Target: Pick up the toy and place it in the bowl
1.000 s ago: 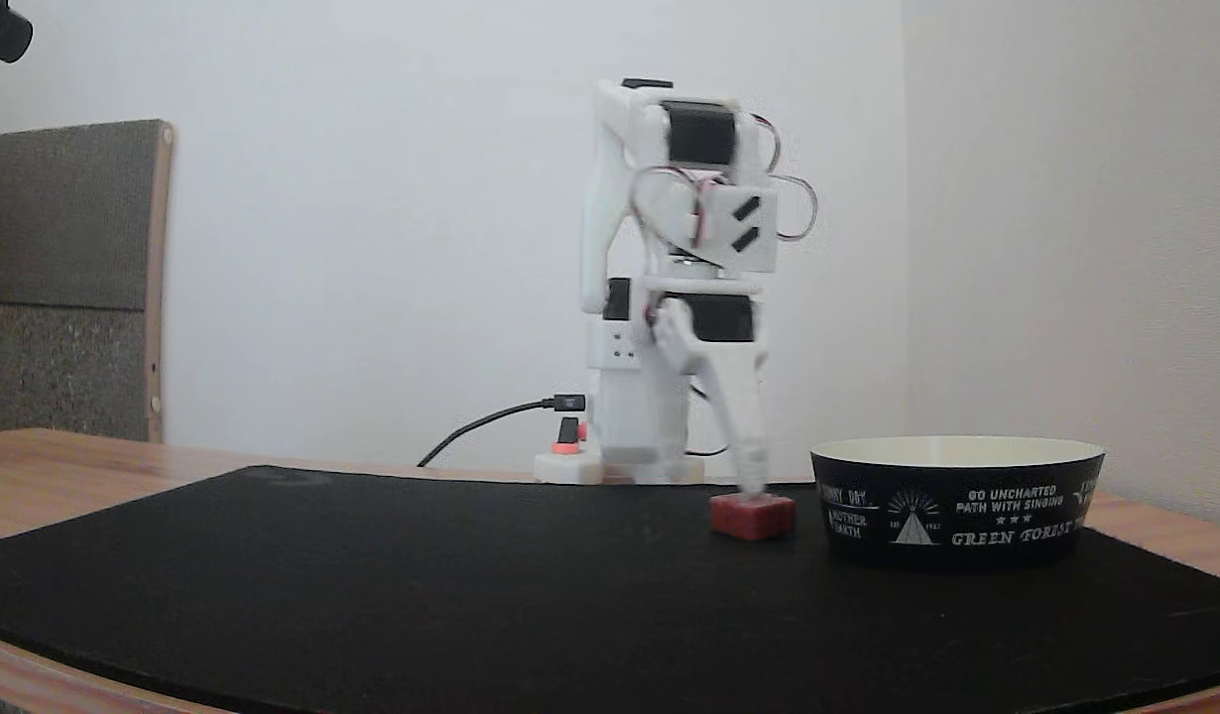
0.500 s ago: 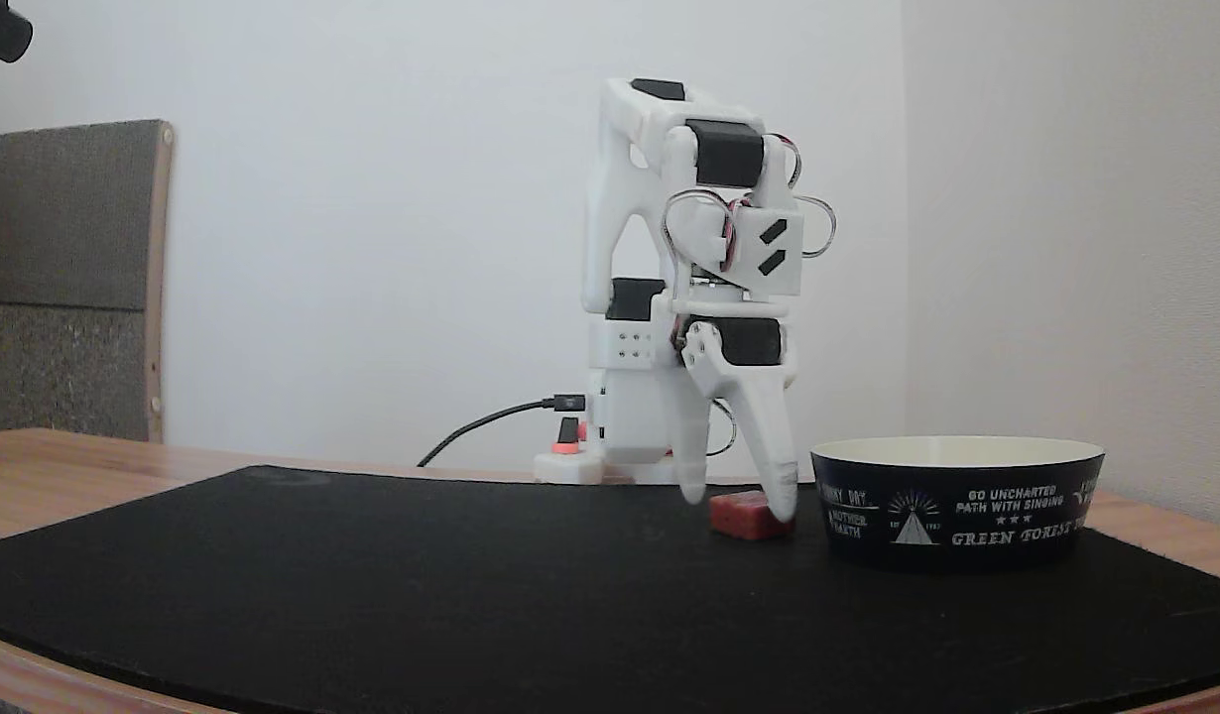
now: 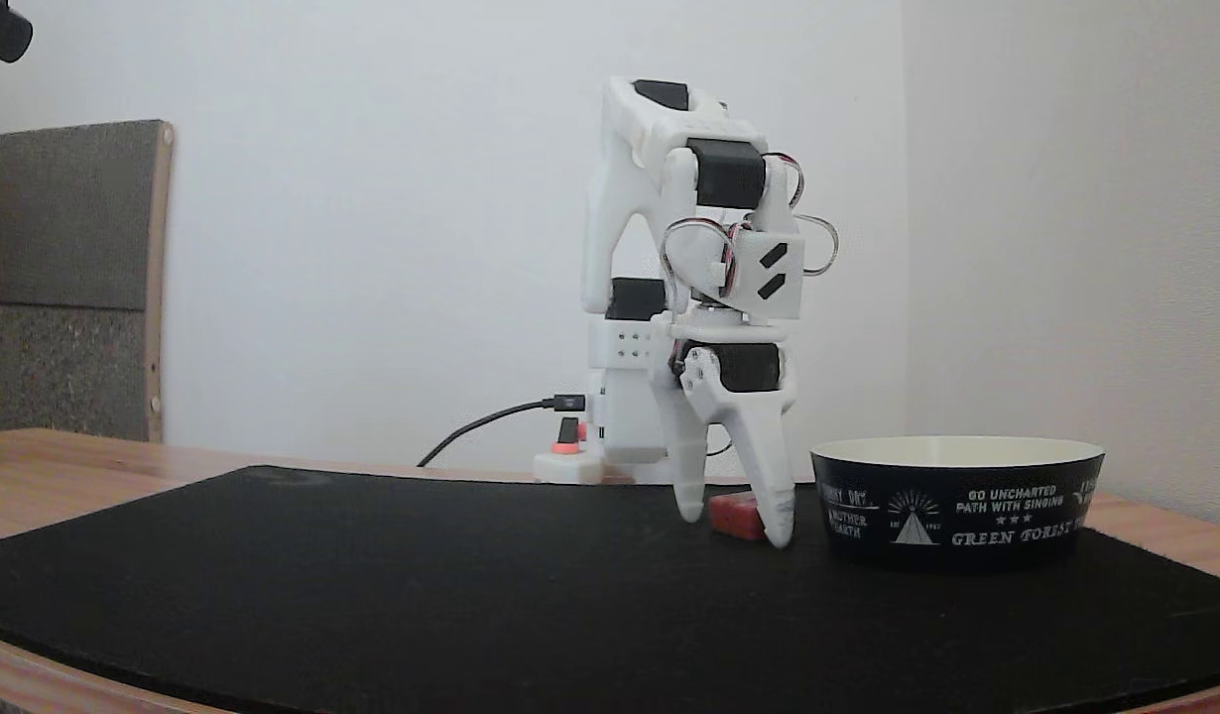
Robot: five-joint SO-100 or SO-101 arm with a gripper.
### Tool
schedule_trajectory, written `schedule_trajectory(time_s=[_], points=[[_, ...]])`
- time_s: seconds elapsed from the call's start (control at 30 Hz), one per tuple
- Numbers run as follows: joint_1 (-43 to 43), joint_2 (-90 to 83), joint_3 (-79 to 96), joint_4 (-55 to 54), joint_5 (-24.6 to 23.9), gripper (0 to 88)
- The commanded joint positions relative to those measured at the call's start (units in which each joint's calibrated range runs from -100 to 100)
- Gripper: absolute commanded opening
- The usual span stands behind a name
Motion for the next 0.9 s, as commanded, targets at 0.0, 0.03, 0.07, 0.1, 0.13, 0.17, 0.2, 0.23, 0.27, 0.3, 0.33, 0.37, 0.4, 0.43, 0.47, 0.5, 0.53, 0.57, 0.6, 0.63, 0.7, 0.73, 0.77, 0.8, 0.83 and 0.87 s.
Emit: schedule_trajectory(time_s=[0.0, 0.03, 0.07, 0.1, 0.13, 0.17, 0.2, 0.23, 0.27, 0.3, 0.33, 0.37, 0.4, 0.43, 0.47, 0.5, 0.53, 0.57, 0.6, 0.63, 0.7, 0.73, 0.77, 0.8, 0.83, 0.87], points=[[-0.2, 0.1, -1.4, -1.4, 0.2, 38.9], [-0.2, 0.1, -1.4, -1.4, 0.2, 38.8], [-0.2, 0.1, -1.4, -1.4, 0.2, 35.2], [-0.2, 0.1, -1.4, -1.5, 0.2, 31.8], [-0.2, 0.1, -1.4, -1.5, 0.2, 27.7], [-0.2, 0.1, -1.4, -1.5, 0.2, 23.1], [-0.2, 0.1, -1.4, -1.5, 0.2, 19.3], [-0.2, 0.1, -1.4, -1.5, 0.2, 12.6], [-0.2, 0.1, -1.4, -1.9, 0.2, 10.0], [-0.2, 0.1, -1.4, -2.4, 0.2, 8.2], [-0.1, 0.1, -1.4, -2.7, 0.1, 7.0], [-0.1, 0.1, -1.4, -2.9, 0.1, 6.7], [-0.1, 0.0, -1.4, -2.9, 0.0, 6.1], [-0.1, -0.1, -1.4, -2.9, 0.0, 6.0], [-0.1, -0.3, -1.4, -2.9, 0.0, 6.0], [-0.1, -0.5, -1.4, -2.9, 0.0, 5.9], [0.1, -0.7, -1.4, -3.0, 0.0, 5.9], [0.4, -1.0, -2.1, -3.0, 0.0, 5.9], [0.5, -1.3, -2.3, -3.0, 0.1, 5.9], [0.8, -2.4, -2.5, -3.0, 0.2, 5.9], [1.9, -8.9, -2.3, -2.2, 0.2, 5.9], [2.4, -11.4, -2.3, -2.2, 0.2, 5.9], [2.9, -14.0, -2.3, -2.2, 0.2, 5.9], [3.0, -16.1, -2.3, -2.2, 0.2, 5.9], [3.0, -17.7, -2.6, -2.2, 0.2, 5.9], [2.4, -20.4, -3.2, -2.2, 0.2, 5.9]])
